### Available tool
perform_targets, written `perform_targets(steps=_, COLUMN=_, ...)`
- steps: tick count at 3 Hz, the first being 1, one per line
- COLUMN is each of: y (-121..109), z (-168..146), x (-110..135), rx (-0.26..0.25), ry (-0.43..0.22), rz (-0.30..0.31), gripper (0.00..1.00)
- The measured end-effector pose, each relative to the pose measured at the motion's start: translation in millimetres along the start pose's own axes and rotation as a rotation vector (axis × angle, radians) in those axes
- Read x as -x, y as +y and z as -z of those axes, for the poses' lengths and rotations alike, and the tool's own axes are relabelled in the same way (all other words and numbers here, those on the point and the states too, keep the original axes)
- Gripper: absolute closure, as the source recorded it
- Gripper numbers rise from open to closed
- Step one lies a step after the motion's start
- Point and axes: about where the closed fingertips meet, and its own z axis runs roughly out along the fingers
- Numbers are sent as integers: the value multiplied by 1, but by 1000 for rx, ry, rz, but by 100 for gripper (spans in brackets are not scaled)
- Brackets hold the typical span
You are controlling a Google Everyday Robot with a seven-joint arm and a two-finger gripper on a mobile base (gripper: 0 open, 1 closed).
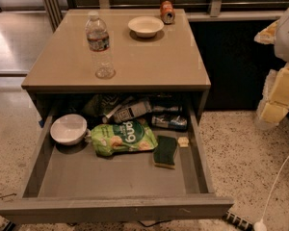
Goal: Place water bottle into top drawer
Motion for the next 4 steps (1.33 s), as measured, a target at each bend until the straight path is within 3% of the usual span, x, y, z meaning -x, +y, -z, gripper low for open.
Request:
perform_targets(steps=1, y=0, z=0, x=0, rx=2, ry=-3, rz=-1, gripper=0)
perform_targets(steps=2, y=-10, z=-7, x=4, rx=68, ry=-116, rz=-25, gripper=0)
perform_targets(steps=3, y=-35, z=-21, x=26, rx=168, ry=-289, rz=-31, gripper=0)
perform_targets(steps=4, y=-64, z=-23, x=52, rx=182, ry=-400, rz=-13, gripper=0)
